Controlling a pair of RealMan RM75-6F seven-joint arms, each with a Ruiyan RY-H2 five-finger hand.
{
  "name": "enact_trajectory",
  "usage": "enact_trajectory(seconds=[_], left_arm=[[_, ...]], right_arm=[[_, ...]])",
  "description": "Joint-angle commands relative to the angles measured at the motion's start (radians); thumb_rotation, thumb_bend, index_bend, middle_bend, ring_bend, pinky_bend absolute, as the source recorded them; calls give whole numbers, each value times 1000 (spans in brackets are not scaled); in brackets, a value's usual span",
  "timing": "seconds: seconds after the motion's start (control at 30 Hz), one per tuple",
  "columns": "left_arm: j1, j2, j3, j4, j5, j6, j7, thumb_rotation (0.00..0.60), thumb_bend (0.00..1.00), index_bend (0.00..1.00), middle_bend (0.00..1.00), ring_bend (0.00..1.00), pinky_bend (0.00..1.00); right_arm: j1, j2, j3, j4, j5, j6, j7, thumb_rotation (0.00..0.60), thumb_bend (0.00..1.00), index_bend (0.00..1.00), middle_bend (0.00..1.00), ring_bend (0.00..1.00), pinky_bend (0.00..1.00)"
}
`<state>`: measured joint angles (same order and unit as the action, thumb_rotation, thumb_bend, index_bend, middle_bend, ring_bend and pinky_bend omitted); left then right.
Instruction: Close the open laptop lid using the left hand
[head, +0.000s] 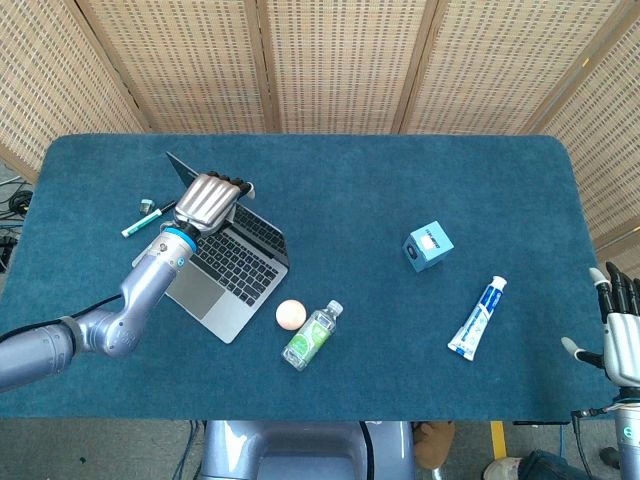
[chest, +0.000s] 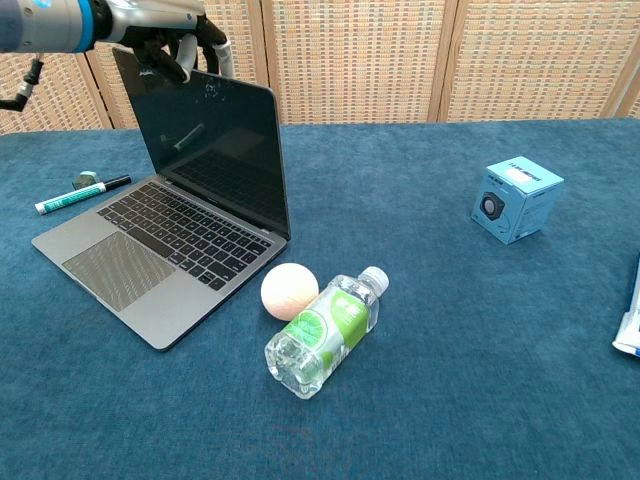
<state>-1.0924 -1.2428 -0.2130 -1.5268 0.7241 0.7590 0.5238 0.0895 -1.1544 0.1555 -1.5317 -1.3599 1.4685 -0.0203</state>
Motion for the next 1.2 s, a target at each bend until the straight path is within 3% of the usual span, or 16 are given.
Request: enact_trajectory(seconds=[0.03, 0.33, 0.63, 0.9, 1.2], left_arm=[[5, 58, 21, -75, -26, 11, 19, 600, 1000, 323, 369, 360, 296], [-8, 155, 80, -200, -112, 22, 77, 600, 1000, 323, 387, 370, 296], [-18, 194, 128, -250, -166, 20, 87, 600, 1000, 323, 387, 370, 296], [42, 200, 136, -247, -73, 19, -5, 600, 1000, 323, 387, 369, 296], [168, 159, 135, -170, 174, 30, -214, 600, 1000, 323, 387, 369, 296]], right_arm=[[-1, 0, -2, -2, -3, 1, -1, 600, 0, 0, 0, 0, 0], [-5, 2, -9, -15, -19, 15, -5, 600, 0, 0, 0, 0, 0], [-7, 0, -14, -18, -28, 18, -12, 600, 0, 0, 0, 0, 0], [-8, 3, -16, -22, -33, 19, -7, 600, 0, 0, 0, 0, 0], [-11, 6, -19, -26, -40, 24, -2, 600, 0, 0, 0, 0, 0]])
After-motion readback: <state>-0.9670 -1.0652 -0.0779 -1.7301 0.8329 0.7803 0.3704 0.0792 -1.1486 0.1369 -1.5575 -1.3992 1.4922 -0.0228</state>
